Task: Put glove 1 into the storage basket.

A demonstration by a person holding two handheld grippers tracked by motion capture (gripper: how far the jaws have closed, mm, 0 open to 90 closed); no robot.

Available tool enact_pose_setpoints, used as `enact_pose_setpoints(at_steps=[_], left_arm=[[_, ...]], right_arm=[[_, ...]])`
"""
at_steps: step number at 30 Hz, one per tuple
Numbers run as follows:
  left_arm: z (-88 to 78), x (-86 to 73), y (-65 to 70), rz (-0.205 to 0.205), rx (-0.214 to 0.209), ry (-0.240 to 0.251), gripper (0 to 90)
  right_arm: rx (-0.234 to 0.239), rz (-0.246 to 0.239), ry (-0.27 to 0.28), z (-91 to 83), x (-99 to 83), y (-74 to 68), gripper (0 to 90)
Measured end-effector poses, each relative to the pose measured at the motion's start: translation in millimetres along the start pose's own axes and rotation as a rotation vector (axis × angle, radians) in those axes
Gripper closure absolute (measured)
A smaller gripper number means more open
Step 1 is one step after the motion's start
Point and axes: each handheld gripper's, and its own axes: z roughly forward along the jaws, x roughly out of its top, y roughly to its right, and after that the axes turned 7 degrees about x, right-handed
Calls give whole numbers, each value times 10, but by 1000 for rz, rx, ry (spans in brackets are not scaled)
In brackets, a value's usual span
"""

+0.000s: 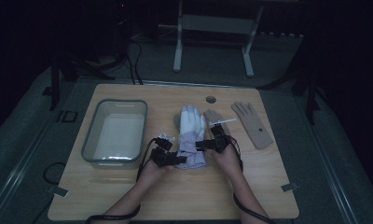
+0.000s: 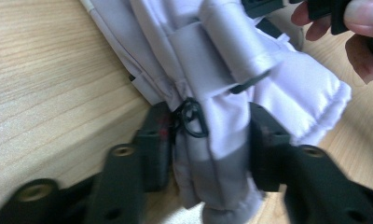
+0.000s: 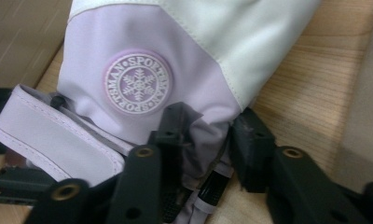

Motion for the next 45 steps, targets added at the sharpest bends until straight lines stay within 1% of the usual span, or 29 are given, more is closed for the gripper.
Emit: enact_pose_setpoints(at_steps=[2,4,6,9,12,16,20,23,28,30,36,45], left_arm=[[-11,-4,17,2,8,10,681],[-23,-1,27,-8,5,14,700],[-46,11,41,0,3,14,715],[-89,38,62,6,0,18,722],[-147,75,78,10,-3,31,728],[-235,141,86,6,-26,43,728],[-321,202,94,12,-33,56,728],[-405,252,104,27,-39,63,728],[-562,346,118,56,-27,73,728],[-624,379,111,65,-23,75,728],[-769,446,38,70,-23,83,728],[-1013,453,-84,67,-8,94,728]], right_arm=[[-19,-12,14,-9,-11,-33,743],[-23,-8,28,-25,-21,-46,763],[-29,-5,38,-48,-26,-65,777],[-39,-16,54,-90,-21,-114,790],[-37,-17,71,-147,0,-148,794],[-30,-21,106,-252,39,-206,794],[-36,-37,121,-336,92,-275,794],[-37,-45,134,-403,133,-339,793],[-30,-68,157,-495,216,-442,793],[-27,-74,164,-521,255,-488,793],[-27,-98,178,-544,369,-614,793],[-9,-123,174,-488,533,-818,793]])
